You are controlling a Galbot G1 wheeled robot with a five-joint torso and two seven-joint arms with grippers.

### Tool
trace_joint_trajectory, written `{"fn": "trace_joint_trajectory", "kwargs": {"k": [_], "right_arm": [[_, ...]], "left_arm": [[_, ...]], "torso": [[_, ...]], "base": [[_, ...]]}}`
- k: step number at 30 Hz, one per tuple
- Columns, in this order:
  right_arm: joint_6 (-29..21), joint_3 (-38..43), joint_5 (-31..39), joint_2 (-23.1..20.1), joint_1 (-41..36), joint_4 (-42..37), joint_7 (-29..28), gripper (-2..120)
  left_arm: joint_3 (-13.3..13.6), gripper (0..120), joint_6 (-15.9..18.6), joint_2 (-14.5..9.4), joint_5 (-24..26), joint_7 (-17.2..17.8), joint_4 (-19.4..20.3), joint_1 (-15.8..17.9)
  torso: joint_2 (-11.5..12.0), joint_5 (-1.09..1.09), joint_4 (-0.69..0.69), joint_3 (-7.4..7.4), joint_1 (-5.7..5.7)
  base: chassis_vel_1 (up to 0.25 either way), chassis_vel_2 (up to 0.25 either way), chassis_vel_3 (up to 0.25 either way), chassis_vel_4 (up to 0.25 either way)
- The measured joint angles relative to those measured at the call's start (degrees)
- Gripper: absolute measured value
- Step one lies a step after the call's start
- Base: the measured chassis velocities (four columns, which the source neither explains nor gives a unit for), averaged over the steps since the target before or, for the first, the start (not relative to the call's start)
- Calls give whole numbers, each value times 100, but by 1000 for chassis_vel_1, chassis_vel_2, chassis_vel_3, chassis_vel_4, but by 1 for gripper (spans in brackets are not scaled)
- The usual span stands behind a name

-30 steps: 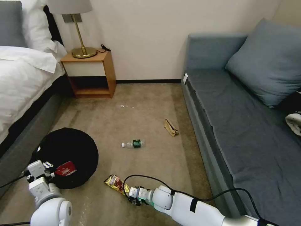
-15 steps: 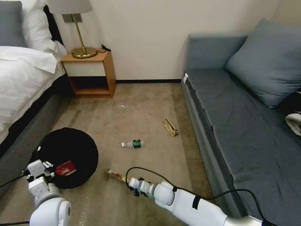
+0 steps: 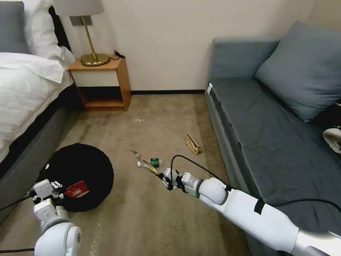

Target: Pick up the trash bin, then pick up the garbage on the floor and place it into the trash bin.

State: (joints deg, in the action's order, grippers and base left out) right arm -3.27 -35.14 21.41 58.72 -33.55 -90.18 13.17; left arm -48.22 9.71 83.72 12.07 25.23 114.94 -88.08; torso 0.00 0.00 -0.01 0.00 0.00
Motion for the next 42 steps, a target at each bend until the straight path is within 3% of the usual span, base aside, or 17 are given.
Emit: {"fn": "trace_joint_trajectory", "kwargs": {"k": [5,11,18,29,33,35,42], "right_arm": [[365,-676,263,367,450,-139,20,0],[652,-1288,246,900,1033,349,-193,0],[705,-1328,198,1328,1344,787,-205,0],[831,-1376,138,1900,1219,1190,-242,0],[786,-1379,128,1930,1194,1209,-244,10],[734,-1379,124,1906,1191,1215,-222,22],[762,-1341,93,1844,1115,1257,-191,45]], "left_arm": [[35,5,15,69,-18,-62,75,-23],[75,5,26,155,-73,-67,169,-60],[86,5,23,243,-132,-70,182,-81],[91,5,18,291,-154,-72,183,-63],[92,5,18,295,-160,-72,185,-62],[91,5,18,296,-160,-72,185,-56],[88,5,19,294,-159,-72,185,-44]], "torso": [[0,1,1,0,0],[0,1,1,0,0],[0,1,1,0,0],[0,1,1,0,0],[0,1,1,0,0],[0,1,1,0,0],[0,0,0,0,0]], "base": [[0,0,0,0],[0,0,0,0],[0,0,0,0],[0,0,0,0],[0,0,0,0],[0,0,0,0],[0,0,0,0]]}}
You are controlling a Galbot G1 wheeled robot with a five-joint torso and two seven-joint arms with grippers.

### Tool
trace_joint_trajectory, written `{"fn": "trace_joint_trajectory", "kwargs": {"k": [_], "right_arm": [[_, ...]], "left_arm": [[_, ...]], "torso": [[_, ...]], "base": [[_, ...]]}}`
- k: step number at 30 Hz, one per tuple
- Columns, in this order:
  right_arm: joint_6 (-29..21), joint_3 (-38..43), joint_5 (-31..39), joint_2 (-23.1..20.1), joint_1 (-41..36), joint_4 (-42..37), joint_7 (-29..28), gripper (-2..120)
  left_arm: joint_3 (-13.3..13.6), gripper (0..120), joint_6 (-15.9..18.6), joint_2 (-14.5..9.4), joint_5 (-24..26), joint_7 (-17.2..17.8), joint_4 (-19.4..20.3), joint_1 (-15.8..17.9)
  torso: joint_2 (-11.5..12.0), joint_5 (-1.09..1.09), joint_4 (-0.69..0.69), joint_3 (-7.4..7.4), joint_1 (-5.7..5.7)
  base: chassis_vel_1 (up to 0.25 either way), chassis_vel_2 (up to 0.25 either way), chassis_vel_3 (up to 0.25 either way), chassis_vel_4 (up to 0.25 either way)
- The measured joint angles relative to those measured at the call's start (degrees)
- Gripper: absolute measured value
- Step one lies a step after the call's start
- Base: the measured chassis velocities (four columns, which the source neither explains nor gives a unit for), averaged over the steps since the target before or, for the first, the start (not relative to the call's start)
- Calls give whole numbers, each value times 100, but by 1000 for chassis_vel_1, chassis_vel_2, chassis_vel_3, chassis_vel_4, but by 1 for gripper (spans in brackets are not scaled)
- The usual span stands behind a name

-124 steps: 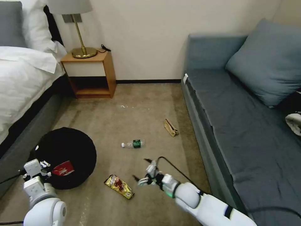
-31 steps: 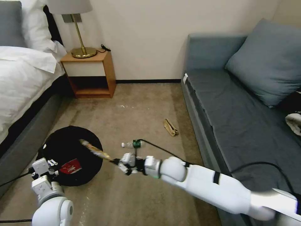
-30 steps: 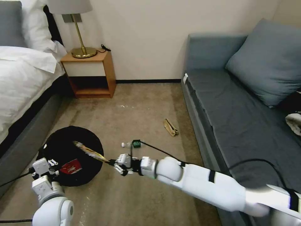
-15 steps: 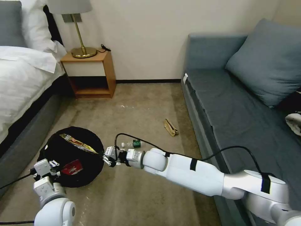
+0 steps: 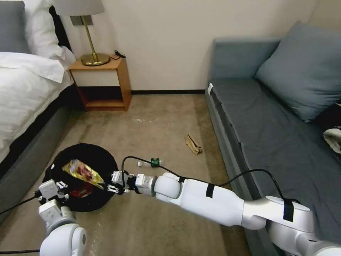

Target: Pick up the trash bin, then pick up the garbage on the floor and place it into the trash bin.

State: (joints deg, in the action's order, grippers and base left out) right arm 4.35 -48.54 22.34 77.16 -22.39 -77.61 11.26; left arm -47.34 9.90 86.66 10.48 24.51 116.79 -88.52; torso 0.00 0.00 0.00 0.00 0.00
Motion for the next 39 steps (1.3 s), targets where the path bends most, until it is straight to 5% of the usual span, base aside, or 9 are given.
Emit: {"fn": "trace_joint_trajectory", "kwargs": {"k": [6,10,13,19,20,26,29,39], "right_arm": [[16,266,5,-136,-36,-129,-5,65],[27,816,4,-540,-308,-523,-501,79],[124,1606,13,-989,-817,-986,-909,93],[301,2686,-163,-1479,-1904,-1734,-1485,99],[360,3207,-273,-1553,-2536,-2076,-1823,100],[701,4943,-764,-1279,-4258,-2589,-2045,100],[1273,6139,-1490,-937,-5266,-2642,-1712,100],[2224,6838,-1653,-484,-6382,-2577,-1386,100]], "left_arm": [[-29,5,2,-45,23,0,0,-9],[-70,5,7,-111,86,0,0,-17],[-104,5,16,-171,192,-1,0,-20],[-145,5,20,-228,305,0,-51,42],[-143,5,25,-243,316,0,-55,63],[-126,5,63,-268,346,0,-49,89],[-161,5,66,-275,389,1,-45,103],[-187,5,28,-272,385,1,-46,50]], "torso": [[0,-1,2,0,0],[0,-1,2,0,0],[0,-2,-2,0,0],[0,-2,-1,0,0],[0,0,1,-1,0],[0,2,0,-1,0],[0,-1,-1,-1,0],[0,0,1,-1,0]], "base": [[0,0,0,0],[0,0,0,0],[0,0,0,0],[0,0,0,0],[0,0,0,0],[0,0,0,0],[0,0,0,0],[0,0,0,0]]}}
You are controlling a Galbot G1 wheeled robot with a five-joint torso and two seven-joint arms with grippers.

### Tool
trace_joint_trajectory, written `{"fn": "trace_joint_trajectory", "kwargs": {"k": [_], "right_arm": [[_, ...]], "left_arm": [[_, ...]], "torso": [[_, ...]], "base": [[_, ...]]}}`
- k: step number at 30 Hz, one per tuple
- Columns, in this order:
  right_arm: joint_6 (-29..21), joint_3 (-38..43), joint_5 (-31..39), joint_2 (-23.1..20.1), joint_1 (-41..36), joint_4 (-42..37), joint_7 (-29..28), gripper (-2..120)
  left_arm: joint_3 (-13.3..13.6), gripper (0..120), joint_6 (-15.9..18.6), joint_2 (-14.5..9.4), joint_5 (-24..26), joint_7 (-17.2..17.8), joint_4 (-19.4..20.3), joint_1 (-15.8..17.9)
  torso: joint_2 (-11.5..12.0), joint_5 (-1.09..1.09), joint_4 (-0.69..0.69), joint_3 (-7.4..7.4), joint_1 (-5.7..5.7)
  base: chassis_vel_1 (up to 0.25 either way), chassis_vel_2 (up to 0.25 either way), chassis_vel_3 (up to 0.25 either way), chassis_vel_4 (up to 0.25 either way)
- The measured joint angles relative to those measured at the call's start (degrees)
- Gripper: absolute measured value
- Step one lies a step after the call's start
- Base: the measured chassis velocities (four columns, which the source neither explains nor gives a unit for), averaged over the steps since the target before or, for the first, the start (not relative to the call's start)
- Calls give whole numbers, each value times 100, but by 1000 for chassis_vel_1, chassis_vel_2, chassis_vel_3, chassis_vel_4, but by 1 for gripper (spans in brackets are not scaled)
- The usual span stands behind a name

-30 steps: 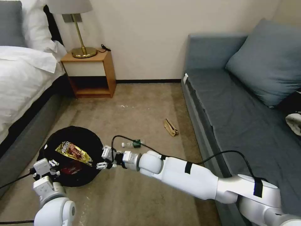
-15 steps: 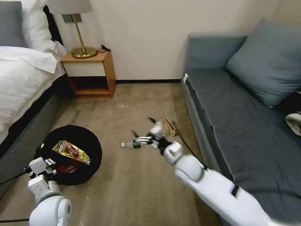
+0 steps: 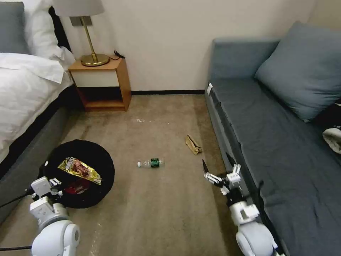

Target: Pick up the trash bin, then pick up the garbage on the floor and place it into the trash bin.

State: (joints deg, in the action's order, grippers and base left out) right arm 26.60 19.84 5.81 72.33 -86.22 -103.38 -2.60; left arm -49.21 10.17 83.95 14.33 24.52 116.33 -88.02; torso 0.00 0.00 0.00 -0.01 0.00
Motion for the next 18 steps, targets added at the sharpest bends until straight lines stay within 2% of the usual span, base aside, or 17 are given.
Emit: {"fn": "trace_joint_trajectory", "kwargs": {"k": [6,11,18], "right_arm": [[120,-30,97,112,-26,110,29,100],[158,-85,101,180,12,165,41,100],[229,-188,85,276,119,296,56,100]], "left_arm": [[-36,5,-20,-16,2,0,5,-42],[-54,5,-23,-34,9,0,6,-47],[-61,5,-24,-78,39,-1,-22,-15]], "torso": [[0,0,0,0,0],[0,0,1,0,0],[0,1,-1,1,0]], "base": [[-14,15,11,-23],[-90,77,95,-81],[-192,197,192,-189]]}}
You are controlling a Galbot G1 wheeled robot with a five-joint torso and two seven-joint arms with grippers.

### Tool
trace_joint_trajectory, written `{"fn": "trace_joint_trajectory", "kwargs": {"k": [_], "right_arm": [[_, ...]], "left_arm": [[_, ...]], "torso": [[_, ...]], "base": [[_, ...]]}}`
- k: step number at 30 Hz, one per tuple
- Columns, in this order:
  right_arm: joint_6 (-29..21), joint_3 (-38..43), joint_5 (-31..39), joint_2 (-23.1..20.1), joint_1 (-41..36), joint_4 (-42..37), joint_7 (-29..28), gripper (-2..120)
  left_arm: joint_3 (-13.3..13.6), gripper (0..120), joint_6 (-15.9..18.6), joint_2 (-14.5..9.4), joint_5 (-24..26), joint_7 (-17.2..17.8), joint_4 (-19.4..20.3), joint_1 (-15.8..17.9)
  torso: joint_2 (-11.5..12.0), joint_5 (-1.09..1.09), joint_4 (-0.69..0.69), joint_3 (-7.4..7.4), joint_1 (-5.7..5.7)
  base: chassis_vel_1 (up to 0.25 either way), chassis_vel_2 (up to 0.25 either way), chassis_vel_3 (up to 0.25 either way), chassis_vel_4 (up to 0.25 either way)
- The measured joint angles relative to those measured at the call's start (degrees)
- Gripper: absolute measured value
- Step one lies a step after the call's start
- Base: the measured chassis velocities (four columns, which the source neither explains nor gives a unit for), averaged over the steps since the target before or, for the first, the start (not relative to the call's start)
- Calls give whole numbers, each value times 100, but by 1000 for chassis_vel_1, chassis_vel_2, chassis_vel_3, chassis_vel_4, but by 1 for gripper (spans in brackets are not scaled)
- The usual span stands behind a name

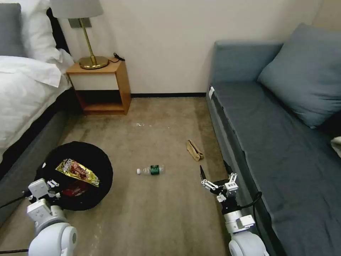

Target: Pick up the trash bin, then pick up the garbage on the floor and place it into the trash bin.

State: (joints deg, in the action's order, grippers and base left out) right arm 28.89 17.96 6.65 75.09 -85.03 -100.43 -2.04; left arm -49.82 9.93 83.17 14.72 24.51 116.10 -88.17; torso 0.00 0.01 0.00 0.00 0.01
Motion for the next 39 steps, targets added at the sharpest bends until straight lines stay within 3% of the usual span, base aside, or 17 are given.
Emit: {"fn": "trace_joint_trajectory", "kwargs": {"k": [19,29,33,35,36,38,39], "right_arm": [[-376,-565,-33,-161,497,126,-31,100],[-1433,-1852,632,-1172,1653,480,373,100],[-2258,-3024,1075,-1716,2764,827,767,100],[-2348,-3125,1114,-1748,2860,857,832,100],[-2529,-3327,1192,-1805,3069,916,963,100],[-3502,-4378,1488,-1974,4322,1273,1908,100],[-3502,-4378,1488,-1974,4322,1273,1908,100]], "left_arm": [[6,5,0,-62,56,-14,-96,83],[32,5,0,-73,54,-23,-96,87],[21,5,-2,-82,34,-23,-62,59],[20,5,-2,-82,32,-23,-61,58],[20,5,-3,-79,27,-22,-56,57],[22,5,-11,-57,-24,-21,-29,38],[22,5,-11,-57,-24,-21,-29,38]], "torso": [[0,0,0,0,0],[0,1,1,0,-1],[0,1,-1,0,-1],[0,0,-2,0,-1],[1,-1,-1,0,-1],[0,2,0,1,-1],[0,2,0,1,-1]], "base": [[-178,177,182,-181],[-67,69,61,-67],[0,0,0,0],[0,0,0,0],[0,0,0,0],[0,0,0,0],[0,0,0,0]]}}
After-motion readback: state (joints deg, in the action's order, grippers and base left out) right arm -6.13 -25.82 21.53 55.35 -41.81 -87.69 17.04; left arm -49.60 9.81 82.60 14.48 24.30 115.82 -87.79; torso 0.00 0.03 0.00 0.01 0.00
